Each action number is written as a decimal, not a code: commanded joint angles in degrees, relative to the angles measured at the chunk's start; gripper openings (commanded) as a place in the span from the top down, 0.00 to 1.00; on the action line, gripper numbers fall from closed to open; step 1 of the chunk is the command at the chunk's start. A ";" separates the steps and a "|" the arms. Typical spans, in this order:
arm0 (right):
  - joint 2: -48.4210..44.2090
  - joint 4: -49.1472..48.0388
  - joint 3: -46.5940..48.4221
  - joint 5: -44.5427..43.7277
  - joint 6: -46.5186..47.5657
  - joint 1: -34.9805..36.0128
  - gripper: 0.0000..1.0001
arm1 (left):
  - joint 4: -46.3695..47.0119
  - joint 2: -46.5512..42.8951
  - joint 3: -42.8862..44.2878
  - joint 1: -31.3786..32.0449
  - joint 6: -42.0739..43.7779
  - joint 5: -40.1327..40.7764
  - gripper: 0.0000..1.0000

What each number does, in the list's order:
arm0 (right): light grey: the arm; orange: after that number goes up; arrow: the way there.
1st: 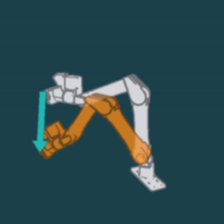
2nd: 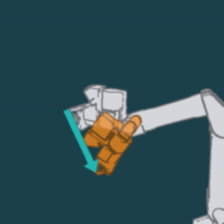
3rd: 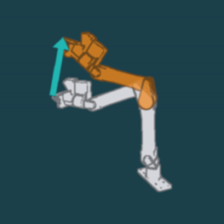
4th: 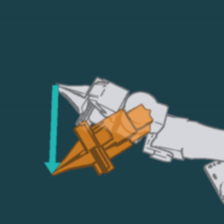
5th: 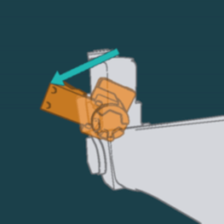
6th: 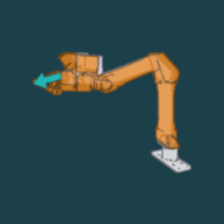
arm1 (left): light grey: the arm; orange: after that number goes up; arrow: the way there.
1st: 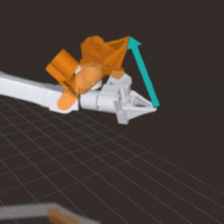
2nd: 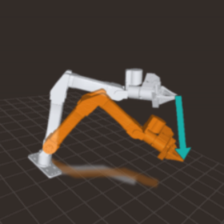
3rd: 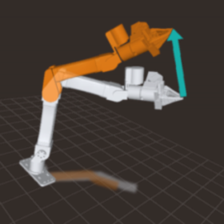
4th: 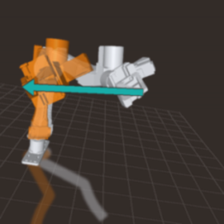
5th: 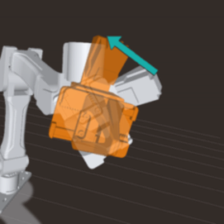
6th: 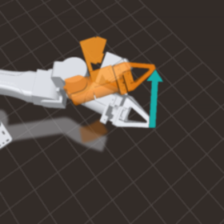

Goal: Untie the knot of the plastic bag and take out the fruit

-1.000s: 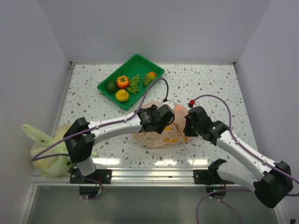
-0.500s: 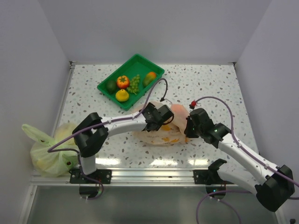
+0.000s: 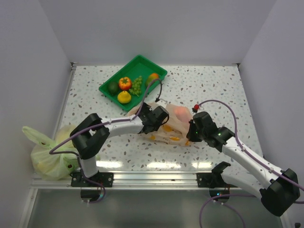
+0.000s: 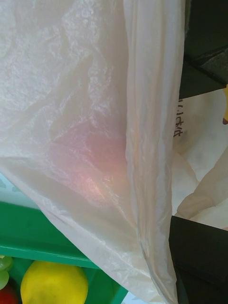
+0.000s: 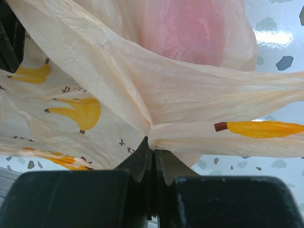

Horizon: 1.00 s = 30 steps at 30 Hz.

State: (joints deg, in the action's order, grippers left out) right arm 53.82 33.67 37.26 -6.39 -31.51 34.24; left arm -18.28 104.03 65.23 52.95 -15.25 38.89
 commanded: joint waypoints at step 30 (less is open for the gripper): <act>1.90 -1.86 2.12 7.01 0.39 0.48 1.00 | 31.64 5.93 -2.47 -4.87 -0.23 -3.28 0.43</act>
State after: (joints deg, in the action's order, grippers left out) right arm 55.92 30.85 37.30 0.71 -31.48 34.39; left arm 7.53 112.20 63.22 48.64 -16.71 38.22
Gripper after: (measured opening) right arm 0.018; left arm 0.633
